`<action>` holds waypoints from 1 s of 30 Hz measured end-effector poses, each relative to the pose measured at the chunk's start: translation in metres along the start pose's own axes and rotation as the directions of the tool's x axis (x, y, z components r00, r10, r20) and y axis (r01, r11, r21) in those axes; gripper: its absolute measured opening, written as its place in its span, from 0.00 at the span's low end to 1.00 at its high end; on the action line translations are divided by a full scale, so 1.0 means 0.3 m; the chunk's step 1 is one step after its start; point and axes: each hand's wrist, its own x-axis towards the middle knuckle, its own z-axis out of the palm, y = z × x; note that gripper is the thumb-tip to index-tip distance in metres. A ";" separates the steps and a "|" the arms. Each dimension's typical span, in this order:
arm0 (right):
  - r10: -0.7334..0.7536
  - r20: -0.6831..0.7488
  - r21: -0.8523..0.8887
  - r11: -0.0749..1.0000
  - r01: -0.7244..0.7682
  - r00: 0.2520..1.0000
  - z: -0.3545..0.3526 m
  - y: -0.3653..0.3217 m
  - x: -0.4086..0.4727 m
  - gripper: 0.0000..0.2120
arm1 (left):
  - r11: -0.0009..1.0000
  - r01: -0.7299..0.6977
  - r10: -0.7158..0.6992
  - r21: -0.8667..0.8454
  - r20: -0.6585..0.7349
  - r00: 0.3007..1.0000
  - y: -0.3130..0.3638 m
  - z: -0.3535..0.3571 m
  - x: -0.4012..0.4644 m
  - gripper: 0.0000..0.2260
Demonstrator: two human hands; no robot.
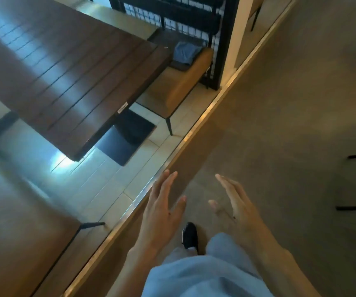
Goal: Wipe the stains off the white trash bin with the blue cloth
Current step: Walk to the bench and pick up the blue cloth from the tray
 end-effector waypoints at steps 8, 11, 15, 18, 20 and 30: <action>0.059 0.030 0.048 0.997 -0.061 0.998 -0.207 0.094 0.407 0.31 | 1.000 0.002 -0.002 0.023 0.015 1.000 0.119 0.045 0.461 0.25; 0.039 0.035 0.044 0.998 -0.041 0.999 -0.313 0.146 0.592 0.30 | 0.999 0.035 -0.036 0.042 0.030 0.999 0.184 0.087 0.669 0.26; 0.047 0.072 0.046 0.998 -0.051 0.996 -0.479 0.203 0.852 0.31 | 0.994 0.092 -0.092 0.062 0.004 0.996 0.286 0.146 0.927 0.26; 0.003 0.094 0.000 1.000 -0.003 0.996 -0.620 0.233 1.046 0.31 | 0.992 0.120 -0.120 0.040 -0.005 0.993 0.393 0.176 1.113 0.26; -0.013 0.109 -0.032 0.999 0.017 0.994 -0.707 0.255 1.177 0.31 | 0.992 0.115 -0.115 0.052 -0.009 0.993 0.435 0.195 1.247 0.26; -0.009 0.172 -0.112 0.993 0.029 0.985 -0.974 0.314 1.732 0.30 | 0.986 0.166 -0.166 -0.015 -0.025 0.986 0.525 0.249 1.823 0.28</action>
